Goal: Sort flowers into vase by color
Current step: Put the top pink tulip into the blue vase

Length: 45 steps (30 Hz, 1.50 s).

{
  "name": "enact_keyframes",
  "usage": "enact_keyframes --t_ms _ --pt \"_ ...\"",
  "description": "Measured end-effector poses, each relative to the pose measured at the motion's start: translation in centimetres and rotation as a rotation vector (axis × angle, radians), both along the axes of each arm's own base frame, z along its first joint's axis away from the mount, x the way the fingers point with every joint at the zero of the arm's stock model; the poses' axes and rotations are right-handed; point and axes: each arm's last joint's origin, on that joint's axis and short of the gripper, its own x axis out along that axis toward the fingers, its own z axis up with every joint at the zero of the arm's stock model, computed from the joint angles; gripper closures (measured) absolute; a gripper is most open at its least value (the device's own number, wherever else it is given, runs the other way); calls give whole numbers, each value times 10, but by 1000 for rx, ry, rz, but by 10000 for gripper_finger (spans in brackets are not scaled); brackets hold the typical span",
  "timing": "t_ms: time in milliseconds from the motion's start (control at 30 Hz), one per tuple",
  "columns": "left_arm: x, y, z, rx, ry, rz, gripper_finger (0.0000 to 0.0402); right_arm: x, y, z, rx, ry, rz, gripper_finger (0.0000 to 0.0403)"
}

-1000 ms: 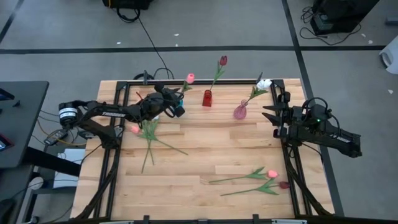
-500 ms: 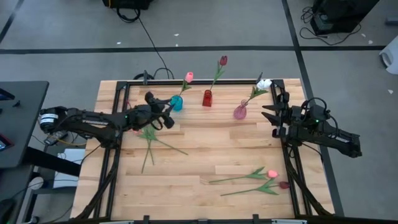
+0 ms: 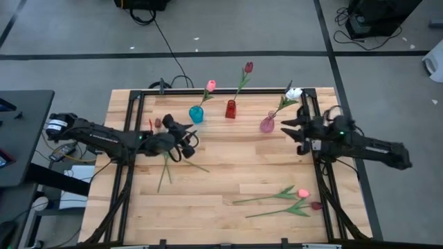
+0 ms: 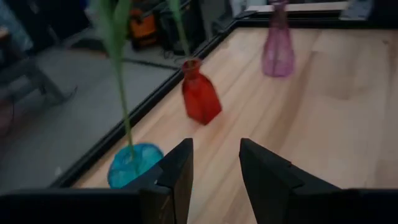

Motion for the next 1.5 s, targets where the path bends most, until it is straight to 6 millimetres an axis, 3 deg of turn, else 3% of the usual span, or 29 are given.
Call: enact_keyframes --t_ms 233,433,700,1033,1267,1500 --pt "8 -5 14 146 -16 -296 266 50 -3 -19 84 126 -32 274" --pt "0 11 24 265 32 -293 266 94 -1 -24 120 235 -67 274" --pt "-27 14 30 180 -108 -393 266 168 15 -40 130 449 -30 274" --pt "-43 12 3 50 -171 -364 266 256 63 -78 85 682 -8 274" --pt "-43 10 2 -85 -232 -359 266 300 88 -102 95 703 25 274" --pt "-42 7 1 -178 -259 -424 266 328 100 -128 85 731 -8 274"
